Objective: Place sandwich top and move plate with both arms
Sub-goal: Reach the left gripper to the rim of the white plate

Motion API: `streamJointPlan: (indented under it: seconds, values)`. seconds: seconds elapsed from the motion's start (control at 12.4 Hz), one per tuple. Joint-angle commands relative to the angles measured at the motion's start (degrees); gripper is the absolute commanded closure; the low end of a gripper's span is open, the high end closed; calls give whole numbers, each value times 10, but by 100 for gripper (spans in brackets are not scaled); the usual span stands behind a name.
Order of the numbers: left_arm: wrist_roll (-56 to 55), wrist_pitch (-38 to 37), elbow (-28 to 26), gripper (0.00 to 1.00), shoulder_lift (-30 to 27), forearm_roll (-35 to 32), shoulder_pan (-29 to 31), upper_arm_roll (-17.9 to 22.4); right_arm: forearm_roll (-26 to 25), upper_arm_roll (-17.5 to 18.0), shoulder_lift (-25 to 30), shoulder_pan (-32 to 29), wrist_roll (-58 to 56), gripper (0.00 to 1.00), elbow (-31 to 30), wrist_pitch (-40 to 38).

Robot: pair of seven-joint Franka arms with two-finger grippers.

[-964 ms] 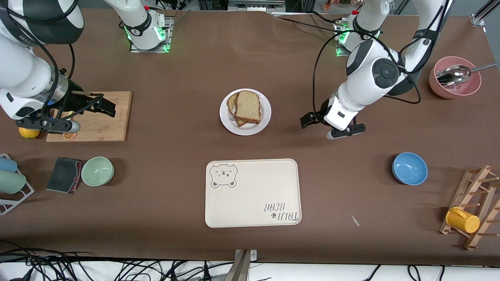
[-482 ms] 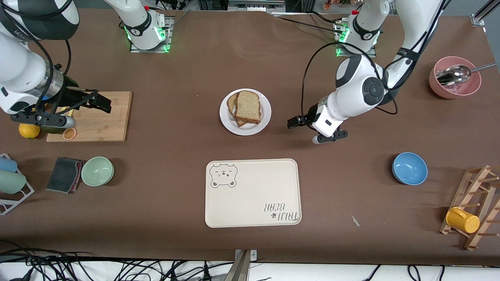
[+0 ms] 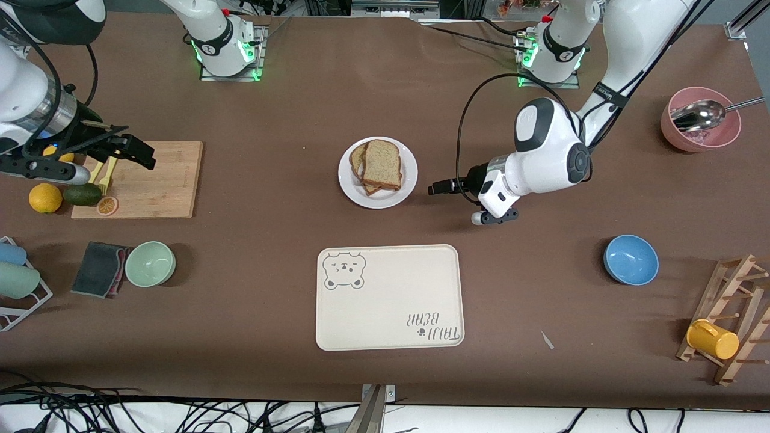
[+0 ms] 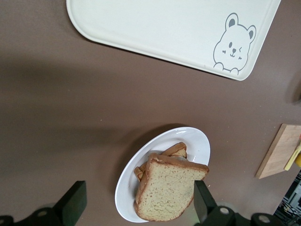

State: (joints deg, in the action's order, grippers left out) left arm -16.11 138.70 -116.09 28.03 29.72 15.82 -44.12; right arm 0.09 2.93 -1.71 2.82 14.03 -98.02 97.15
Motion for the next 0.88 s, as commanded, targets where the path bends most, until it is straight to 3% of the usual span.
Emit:
streamJointPlan:
  seconds: [0.0,0.4,0.8]
  values:
    - [77,23,-22,0,21,56,25,-9,-11,6,-3,-4,-8,0,-17,13]
    - [351,75,-86,0,25,331,15,-8,-13,5,-38,-4,-3,0,27,44]
    - [440,157,-117,0,23,452,-52,-9,-13,2,-15,-5,-8,0,33,51]
